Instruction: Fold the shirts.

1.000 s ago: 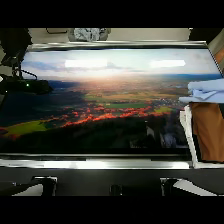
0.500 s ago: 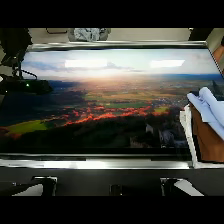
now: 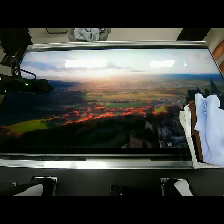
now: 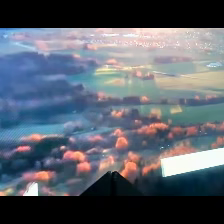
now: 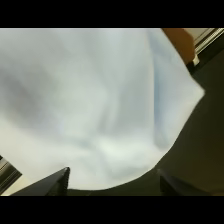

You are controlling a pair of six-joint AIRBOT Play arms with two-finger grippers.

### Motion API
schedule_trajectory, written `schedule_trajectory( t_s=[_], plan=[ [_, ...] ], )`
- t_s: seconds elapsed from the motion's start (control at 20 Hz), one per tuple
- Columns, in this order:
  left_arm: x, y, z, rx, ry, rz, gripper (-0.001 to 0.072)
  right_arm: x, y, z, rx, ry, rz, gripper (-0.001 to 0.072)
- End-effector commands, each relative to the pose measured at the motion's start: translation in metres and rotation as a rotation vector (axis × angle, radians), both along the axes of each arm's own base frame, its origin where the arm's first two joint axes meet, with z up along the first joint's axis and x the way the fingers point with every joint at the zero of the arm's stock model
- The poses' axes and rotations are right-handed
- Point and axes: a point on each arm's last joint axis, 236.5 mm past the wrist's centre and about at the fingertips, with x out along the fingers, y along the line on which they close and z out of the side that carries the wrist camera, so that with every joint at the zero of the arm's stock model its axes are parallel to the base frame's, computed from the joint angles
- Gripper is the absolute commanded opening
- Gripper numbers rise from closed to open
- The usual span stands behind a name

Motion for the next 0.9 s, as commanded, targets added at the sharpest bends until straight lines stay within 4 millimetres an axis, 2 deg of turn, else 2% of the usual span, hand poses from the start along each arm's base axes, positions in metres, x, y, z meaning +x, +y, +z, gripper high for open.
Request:
schedule_trajectory(
  t_s=[0.0, 0.05, 0.1, 0.15, 0.2, 0.25, 0.3, 0.35, 0.4, 0.45, 0.5, 0.55, 0.6, 0.65, 0.7, 0.75, 0.85],
  plan=[
    [-0.004, -0.007, 0.01, -0.027, -0.009, -0.013, 0.0033, 0.01, -0.021, 0.015, -0.119, -0.046, 0.123, 0.0705],
    [-0.003, -0.007, 0.021, -0.023, -0.03, -0.018, 0.0033, 0.02, -0.042, 0.042, -0.235, -0.089, 0.147, 0.0705],
    [0.001, -0.006, 0.036, -0.017, -0.068, -0.019, 0.0033, 0.04, -0.068, 0.082, -0.385, -0.179, 0.153, 0.0705],
    [0.009, -0.004, 0.058, 0.001, -0.134, -0.026, 0.0032, 0.074, -0.091, 0.142, -0.575, -0.342, 0.183, 0.0705],
    [0.018, 0.0, 0.085, 0.032, -0.214, -0.014, 0.0032, 0.113, -0.096, 0.211, -0.755, -0.543, 0.248, 0.0704],
    [0.028, 0.009, 0.109, 0.081, -0.284, 0.017, 0.0032, 0.14, -0.09, 0.27, -0.903, -0.684, 0.304, 0.0701],
    [0.037, 0.022, 0.131, 0.147, -0.339, 0.082, 0.0031, 0.167, -0.071, 0.316, -1.01, -0.793, 0.364, 0.0697],
    [0.044, 0.036, 0.143, 0.22, -0.365, 0.146, 0.0032, 0.192, -0.046, 0.335, -1.044, -0.855, 0.436, 0.0697],
    [0.05, 0.05, 0.147, 0.3, -0.371, 0.21, 0.0032, 0.221, -0.01, 0.333, -1.016, -0.887, 0.543, 0.0697],
    [0.053, 0.059, 0.143, 0.353, -0.357, 0.256, 0.0032, 0.247, 0.028, 0.313, -0.935, -0.88, 0.661, 0.0697],
    [0.052, 0.06, 0.127, 0.371, -0.295, 0.28, 0.0033, 0.272, 0.069, 0.278, -0.805, -0.834, 0.762, 0.0696],
    [0.045, 0.055, 0.102, 0.368, -0.195, 0.268, 0.0064, 0.287, 0.106, 0.238, -0.67, -0.757, 0.833, 0.0695],
    [0.029, 0.048, 0.07, 0.36, -0.053, 0.245, 0.0346, 0.297, 0.144, 0.193, -0.535, -0.647, 0.907, 0.0695],
    [0.006, 0.04, 0.038, 0.357, 0.1, 0.215, 0.0715, 0.297, 0.18, 0.152, -0.404, -0.543, 0.992, 0.0694],
    [-0.022, 0.035, 0.005, 0.375, 0.255, 0.172, 0.0702, 0.294, 0.218, 0.113, -0.271, -0.441, 1.091, 0.0697],
    [-0.043, 0.032, -0.019, 0.39, 0.343, 0.138, 0.0702, 0.284, 0.249, 0.082, -0.147, -0.35, 1.171, 0.0699],
    [-0.075, 0.028, -0.048, 0.404, 0.4, 0.11, 0.0703, 0.263, 0.287, 0.038, 0.023, -0.193, 1.274, 0.0698]
  ],
)
